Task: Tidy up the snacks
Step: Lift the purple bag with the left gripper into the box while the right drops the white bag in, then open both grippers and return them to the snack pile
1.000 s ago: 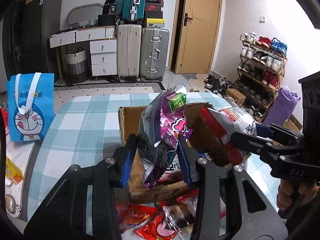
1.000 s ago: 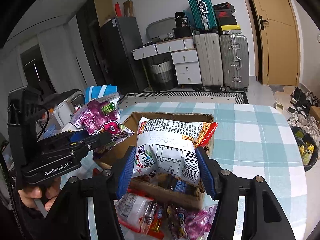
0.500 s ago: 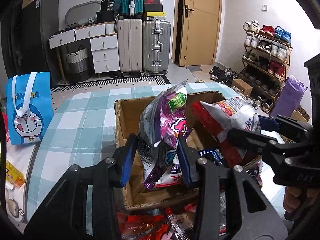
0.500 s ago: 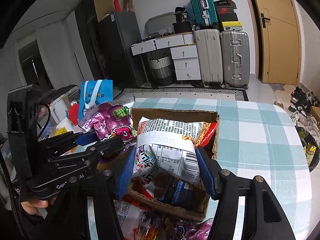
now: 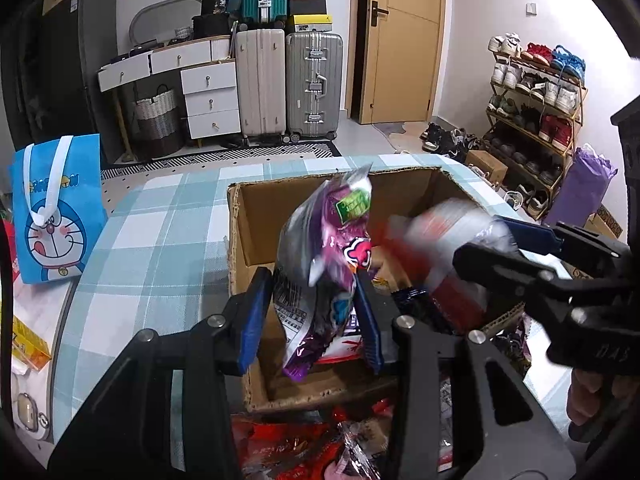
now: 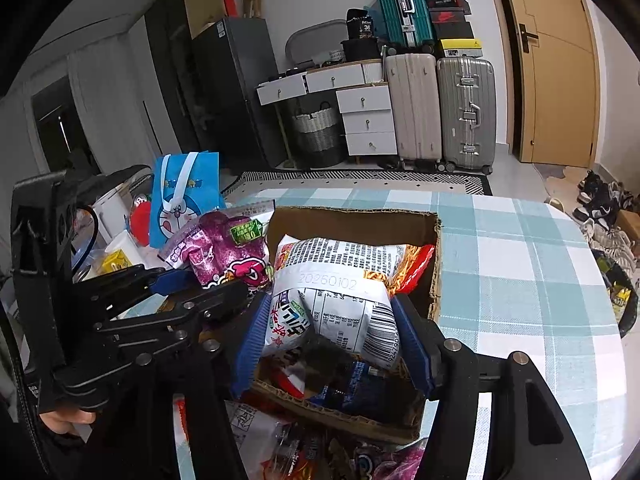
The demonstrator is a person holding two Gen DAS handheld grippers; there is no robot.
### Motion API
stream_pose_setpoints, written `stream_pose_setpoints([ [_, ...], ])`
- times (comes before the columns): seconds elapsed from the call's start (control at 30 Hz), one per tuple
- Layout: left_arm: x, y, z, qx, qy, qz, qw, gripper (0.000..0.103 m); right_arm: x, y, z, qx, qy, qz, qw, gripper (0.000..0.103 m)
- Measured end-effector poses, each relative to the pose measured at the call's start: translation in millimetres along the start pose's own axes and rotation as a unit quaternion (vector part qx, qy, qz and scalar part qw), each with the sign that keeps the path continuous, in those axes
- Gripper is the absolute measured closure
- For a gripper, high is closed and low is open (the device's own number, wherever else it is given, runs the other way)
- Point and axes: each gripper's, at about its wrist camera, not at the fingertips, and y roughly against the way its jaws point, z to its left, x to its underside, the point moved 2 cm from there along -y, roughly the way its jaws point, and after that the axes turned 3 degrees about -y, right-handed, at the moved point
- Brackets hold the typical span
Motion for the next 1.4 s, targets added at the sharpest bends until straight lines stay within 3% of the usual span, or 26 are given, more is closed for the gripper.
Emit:
stream_pose_setpoints([
  [0.17,7,13,3,0.013,-0.004,0.003,0.9999,0.044,-3,15,-4,-0.007,-0.008,-0.022,1.000,0.036],
  [0.23,9,22,-1,0.022,-0.005,-0.003,0.9997,0.032,-1,24,-7,-0.003,-0.012,-0.030,0.999,0.020],
  [0.27,11,28,-2,0.017,-0.005,-0.005,0.9998,0.015,1,31,-9,-0.004,-0.013,-0.034,0.999,0.016],
  [0.3,13,35,-3,0.009,-0.006,-0.011,0.9999,0.007,3,36,-10,-0.005,-0.013,-0.040,0.999,0.010],
  [0.37,17,46,-3,0.003,-0.007,-0.021,0.9997,0.001,7,49,-15,0.002,-0.015,-0.053,0.998,0.005],
  [0.43,24,55,0,0.006,0.002,-0.020,0.9998,0.001,13,63,-20,0.007,-0.022,-0.062,0.998,0.001],
  [0.73,71,91,29,0.004,0.039,-0.007,0.9992,0.001,51,110,-40,0.021,-0.037,-0.059,0.997,0.001],
  [1.0,98,95,47,-0.003,0.041,0.012,0.9991,0.001,66,110,-41,0.036,-0.029,-0.034,0.998,0.001],
  [1.4,104,75,47,-0.011,0.044,0.043,0.9981,0.001,77,81,-43,0.033,-0.044,0.005,0.998,0.000],
])
